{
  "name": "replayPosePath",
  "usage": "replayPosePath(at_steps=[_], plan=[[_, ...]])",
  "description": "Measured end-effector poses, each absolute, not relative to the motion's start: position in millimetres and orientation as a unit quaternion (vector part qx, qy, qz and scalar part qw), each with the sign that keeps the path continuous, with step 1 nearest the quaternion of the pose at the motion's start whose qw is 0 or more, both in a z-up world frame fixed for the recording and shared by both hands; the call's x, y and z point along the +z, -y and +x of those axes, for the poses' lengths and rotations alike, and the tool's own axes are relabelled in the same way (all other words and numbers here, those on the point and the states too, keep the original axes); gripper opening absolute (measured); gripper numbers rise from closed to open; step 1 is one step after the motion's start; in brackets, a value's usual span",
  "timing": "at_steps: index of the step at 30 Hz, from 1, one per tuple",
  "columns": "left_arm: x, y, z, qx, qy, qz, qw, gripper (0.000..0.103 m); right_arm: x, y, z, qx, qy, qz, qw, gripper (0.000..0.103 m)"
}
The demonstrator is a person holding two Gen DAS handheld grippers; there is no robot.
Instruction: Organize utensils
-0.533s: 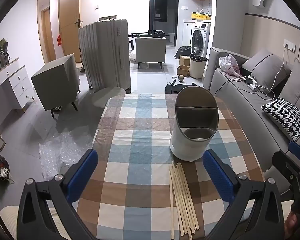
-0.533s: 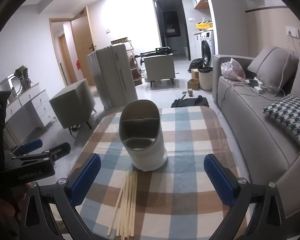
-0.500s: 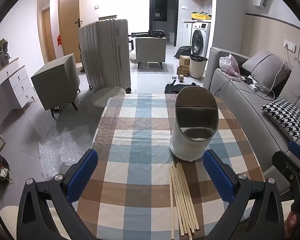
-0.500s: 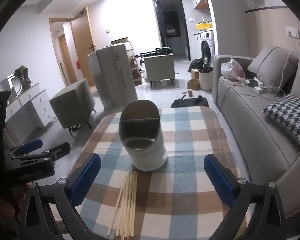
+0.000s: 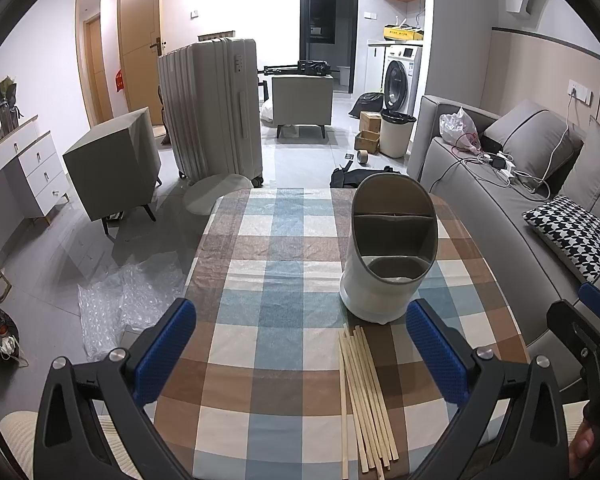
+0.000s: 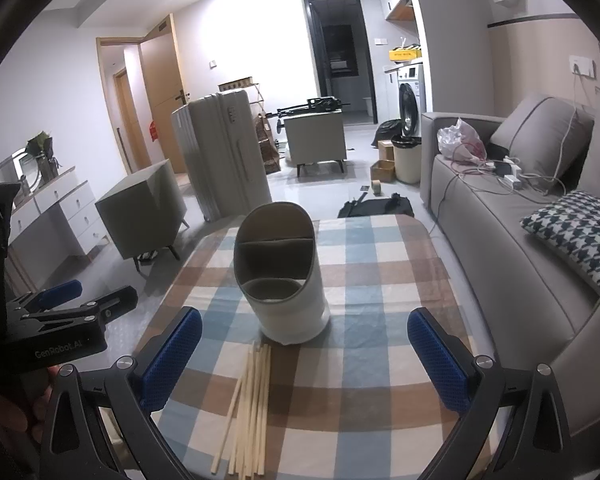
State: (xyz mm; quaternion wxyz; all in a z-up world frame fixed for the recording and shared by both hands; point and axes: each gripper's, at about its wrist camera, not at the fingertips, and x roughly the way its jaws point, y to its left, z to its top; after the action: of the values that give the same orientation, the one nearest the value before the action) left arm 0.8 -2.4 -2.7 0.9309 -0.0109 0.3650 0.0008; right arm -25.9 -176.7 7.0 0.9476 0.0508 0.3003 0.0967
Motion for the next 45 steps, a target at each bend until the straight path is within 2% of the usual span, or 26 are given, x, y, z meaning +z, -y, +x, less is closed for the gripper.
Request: replayPosePath(at_steps=[27,39,42,44,45], plan=[[-4.9,6.0,4.2,-0.006,-0.371,-0.017,0.929,0.102,3.3,180.3,-22.5,0.093,-0.303,0.048,0.947,0.102],[-23.6,-18.2,24.0,0.013,-0.403,-0.039,0.914,0.102,-20.2,159.4,1.5,0.106,-0.359,0.039,0.927,0.091],[-32.1,-30.5,32.8,0.028,-0.417,-0.04,0.907,0.102,-38.7,149.5,19.4,0.115,-0.395,0.032,0.911,0.083],[-39.8,-38.1,38.4,0.032,-0.432,-0.045,0.9,0.102,-53.0,142.2,30.5,0.127,-0.431,0.046,0.892,0.072],[-43.5,-41.8,40.9,0.035,-0.44,-0.048,0.896,0.102,-63.3,137.0,38.8,0.133,-0.452,0.051,0.88,0.07]])
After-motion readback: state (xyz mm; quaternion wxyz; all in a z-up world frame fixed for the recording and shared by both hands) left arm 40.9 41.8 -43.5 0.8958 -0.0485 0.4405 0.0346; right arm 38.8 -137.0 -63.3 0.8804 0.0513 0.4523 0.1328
